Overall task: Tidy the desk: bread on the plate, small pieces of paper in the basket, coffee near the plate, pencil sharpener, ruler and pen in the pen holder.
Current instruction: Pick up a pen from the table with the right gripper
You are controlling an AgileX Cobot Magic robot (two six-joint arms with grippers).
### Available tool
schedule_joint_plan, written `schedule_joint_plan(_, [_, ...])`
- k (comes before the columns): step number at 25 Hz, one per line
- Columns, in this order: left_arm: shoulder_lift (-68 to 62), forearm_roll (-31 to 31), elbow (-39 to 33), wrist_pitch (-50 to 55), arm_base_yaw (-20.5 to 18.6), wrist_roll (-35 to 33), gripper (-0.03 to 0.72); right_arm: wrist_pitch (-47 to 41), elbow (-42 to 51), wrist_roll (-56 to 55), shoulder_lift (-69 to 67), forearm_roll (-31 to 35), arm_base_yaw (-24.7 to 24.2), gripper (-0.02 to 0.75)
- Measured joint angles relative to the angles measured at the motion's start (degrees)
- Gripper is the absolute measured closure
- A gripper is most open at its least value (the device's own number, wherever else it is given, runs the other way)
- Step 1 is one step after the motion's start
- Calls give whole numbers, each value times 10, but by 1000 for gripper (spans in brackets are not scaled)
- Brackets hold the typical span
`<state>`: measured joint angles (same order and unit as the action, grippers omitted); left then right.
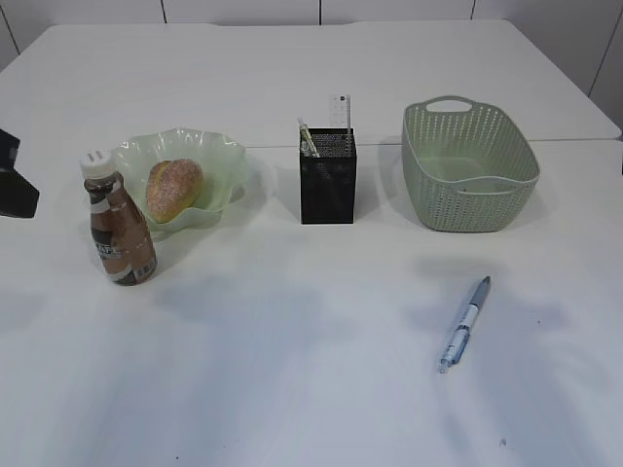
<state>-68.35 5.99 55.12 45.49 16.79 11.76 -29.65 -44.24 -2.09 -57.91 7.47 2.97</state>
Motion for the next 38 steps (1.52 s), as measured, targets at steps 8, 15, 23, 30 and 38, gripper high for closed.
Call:
schedule_joint_plan(8, [0, 0, 0, 0, 0, 0, 449, -155, -33, -1, 0, 20, 0, 503])
schedule_joint_plan(15, [0, 0, 0, 6, 0, -3, 449, -241, -60, -1, 2, 27, 0, 503])
schedule_joint_plan(23, [0, 0, 0, 21, 0, -20, 449, -304, -68, -1, 2, 47, 0, 503])
schedule_joint_plan(30, [0, 0, 0, 34, 0, -21, 449, -356, -68, -5, 2, 58, 0, 503])
schedule_joint_plan(38, [0, 1, 0, 46, 0, -21, 449, -406, -68, -44, 2, 90, 0, 503])
